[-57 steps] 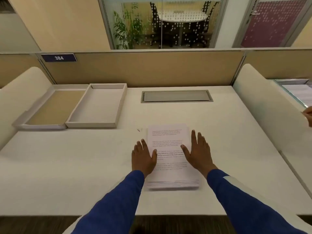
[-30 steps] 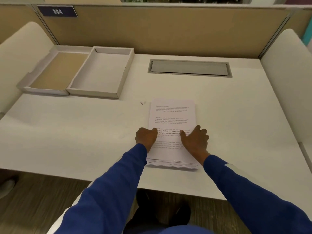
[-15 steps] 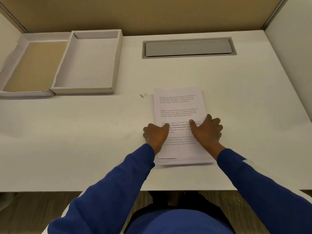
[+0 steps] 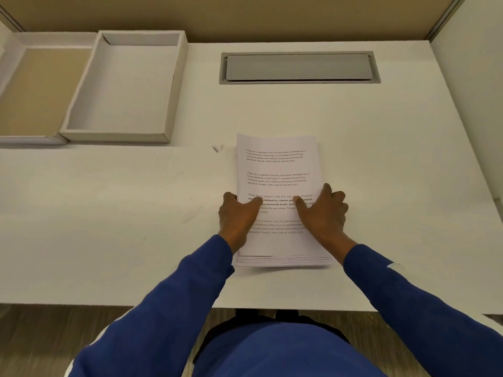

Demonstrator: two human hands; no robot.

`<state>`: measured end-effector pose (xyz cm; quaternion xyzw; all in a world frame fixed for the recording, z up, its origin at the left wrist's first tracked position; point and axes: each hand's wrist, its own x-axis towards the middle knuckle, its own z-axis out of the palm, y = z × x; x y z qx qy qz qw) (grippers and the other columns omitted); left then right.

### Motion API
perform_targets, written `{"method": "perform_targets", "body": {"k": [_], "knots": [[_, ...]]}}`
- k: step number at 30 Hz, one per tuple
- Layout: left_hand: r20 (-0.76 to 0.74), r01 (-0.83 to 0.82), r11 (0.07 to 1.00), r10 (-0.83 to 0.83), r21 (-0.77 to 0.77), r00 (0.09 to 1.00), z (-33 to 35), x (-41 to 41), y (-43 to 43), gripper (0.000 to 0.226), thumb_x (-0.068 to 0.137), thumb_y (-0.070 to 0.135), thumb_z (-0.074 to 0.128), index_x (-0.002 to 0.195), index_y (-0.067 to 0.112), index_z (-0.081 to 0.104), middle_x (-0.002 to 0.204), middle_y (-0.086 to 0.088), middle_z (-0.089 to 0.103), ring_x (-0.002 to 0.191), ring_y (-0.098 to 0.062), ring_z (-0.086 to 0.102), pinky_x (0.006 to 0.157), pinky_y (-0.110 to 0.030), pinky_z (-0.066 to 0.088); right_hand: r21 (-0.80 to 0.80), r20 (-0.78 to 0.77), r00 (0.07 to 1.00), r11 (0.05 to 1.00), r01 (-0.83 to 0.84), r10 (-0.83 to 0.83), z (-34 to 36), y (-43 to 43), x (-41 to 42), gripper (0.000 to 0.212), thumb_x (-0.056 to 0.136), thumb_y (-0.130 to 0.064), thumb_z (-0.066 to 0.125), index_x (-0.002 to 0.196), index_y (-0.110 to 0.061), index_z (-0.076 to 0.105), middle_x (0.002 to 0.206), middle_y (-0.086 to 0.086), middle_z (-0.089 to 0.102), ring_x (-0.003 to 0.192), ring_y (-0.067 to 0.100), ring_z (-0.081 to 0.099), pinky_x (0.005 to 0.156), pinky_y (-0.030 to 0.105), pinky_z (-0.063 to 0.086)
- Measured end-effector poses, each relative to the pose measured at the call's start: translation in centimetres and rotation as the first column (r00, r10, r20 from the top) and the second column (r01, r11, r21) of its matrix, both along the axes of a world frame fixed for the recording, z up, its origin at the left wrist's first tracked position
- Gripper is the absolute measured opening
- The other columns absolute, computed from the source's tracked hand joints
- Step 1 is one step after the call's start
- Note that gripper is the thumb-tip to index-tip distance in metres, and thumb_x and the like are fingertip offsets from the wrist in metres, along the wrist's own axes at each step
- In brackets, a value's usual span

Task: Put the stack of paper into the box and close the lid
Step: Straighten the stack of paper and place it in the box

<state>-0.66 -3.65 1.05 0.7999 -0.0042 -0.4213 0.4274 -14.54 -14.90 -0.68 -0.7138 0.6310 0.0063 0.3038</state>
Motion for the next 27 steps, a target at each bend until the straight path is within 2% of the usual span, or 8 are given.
{"method": "perform_targets", "body": {"k": [5,9,13,15,19,21,24,27], "knots": [[-0.021,-0.001,1.000,0.000,-0.027,1.000,0.0,0.5,0.1,0.042,0.086,0.036,0.077,0.112,0.015,0.052,0.107,-0.001,0.068,0.090,-0.020,0.070,0.065,-0.032,0.059,0.005,0.019,1.000,1.000,-0.008,0.008,0.0,-0.1,-0.3,0.083,0.090,-0.057,0.064,0.148,-0.009,0.031,0.141,0.017,0.039,0.128,0.040,0.041,0.099,0.052,0.044],[-0.102,-0.064,0.996,0.057,-0.060,0.993,-0.2,0.7,-0.4,0.044,0.083,0.039,0.080,0.107,0.014,0.053,0.109,-0.005,0.068,0.096,-0.025,0.070,0.074,-0.040,0.062,0.004,0.023,1.000,1.000,0.012,-0.012,0.0,0.0,-0.2,0.084,0.090,-0.056,0.064,0.150,-0.009,0.029,0.142,0.016,0.039,0.128,0.040,0.041,0.100,0.052,0.043],[-0.189,-0.164,0.984,0.150,-0.064,0.970,-0.2,0.9,-0.5,0.073,0.075,0.044,0.083,0.126,0.003,0.051,0.114,-0.011,0.069,0.099,-0.030,0.072,0.078,-0.052,0.063,0.022,0.039,0.999,1.000,0.023,-0.023,0.0,-0.2,-0.4,0.084,0.090,-0.055,0.065,0.151,-0.009,0.029,0.143,0.016,0.038,0.129,0.040,0.041,0.098,0.051,0.044],[-0.165,-0.179,0.982,0.168,-0.056,0.972,-0.6,1.4,-0.5,0.063,0.081,0.041,0.078,0.126,0.007,0.049,0.113,-0.011,0.069,0.096,-0.029,0.073,0.075,-0.050,0.064,0.026,0.050,0.998,0.999,0.022,-0.023,0.0,-0.2,-0.6,0.085,0.090,-0.056,0.065,0.151,-0.009,0.029,0.143,0.016,0.038,0.130,0.039,0.041,0.098,0.051,0.044],[-0.166,-0.049,0.996,0.035,-0.079,0.986,-1.0,2.6,-0.7,0.031,0.096,0.028,0.065,0.121,0.014,0.054,0.112,-0.007,0.072,0.091,-0.023,0.073,0.066,-0.035,0.062,0.036,0.062,0.998,0.999,0.023,-0.025,0.1,-0.2,-0.8,0.079,0.090,-0.054,0.065,0.147,-0.010,0.033,0.141,0.014,0.040,0.130,0.037,0.041,0.098,0.049,0.045],[-0.208,0.036,0.991,-0.063,-0.129,0.976,-0.7,3.2,-0.9,0.034,0.097,0.026,0.065,0.128,0.017,0.056,0.112,-0.003,0.074,0.094,-0.022,0.074,0.068,-0.034,0.061,0.041,0.067,0.997,0.999,0.025,-0.028,0.2,-0.3,-0.7,0.076,0.090,-0.054,0.066,0.144,-0.010,0.036,0.140,0.014,0.041,0.128,0.037,0.042,0.096,0.049,0.046],[-0.225,0.168,0.962,-0.217,-0.215,0.950,-0.3,3.8,-1.3,0.044,0.096,0.022,0.067,0.137,0.024,0.052,0.121,0.000,0.073,0.103,-0.024,0.074,0.085,-0.043,0.062,0.069,0.072,0.996,0.997,0.039,-0.044,0.3,-0.6,-0.5,0.076,0.089,-0.057,0.064,0.143,-0.011,0.038,0.139,0.013,0.041,0.129,0.037,0.043,0.099,0.050,0.044],[-0.194,0.209,0.938,-0.268,-0.278,0.944,-0.4,4.1,-1.3,0.050,0.095,0.012,0.067,0.140,0.024,0.051,0.129,-0.002,0.070,0.106,-0.025,0.073,0.091,-0.046,0.060,0.122,0.074,0.995,0.991,0.052,-0.061,0.6,-1.6,-0.5,0.084,0.088,-0.063,0.061,0.149,-0.011,0.035,0.144,0.014,0.041,0.133,0.037,0.043,0.106,0.051,0.043]]}}
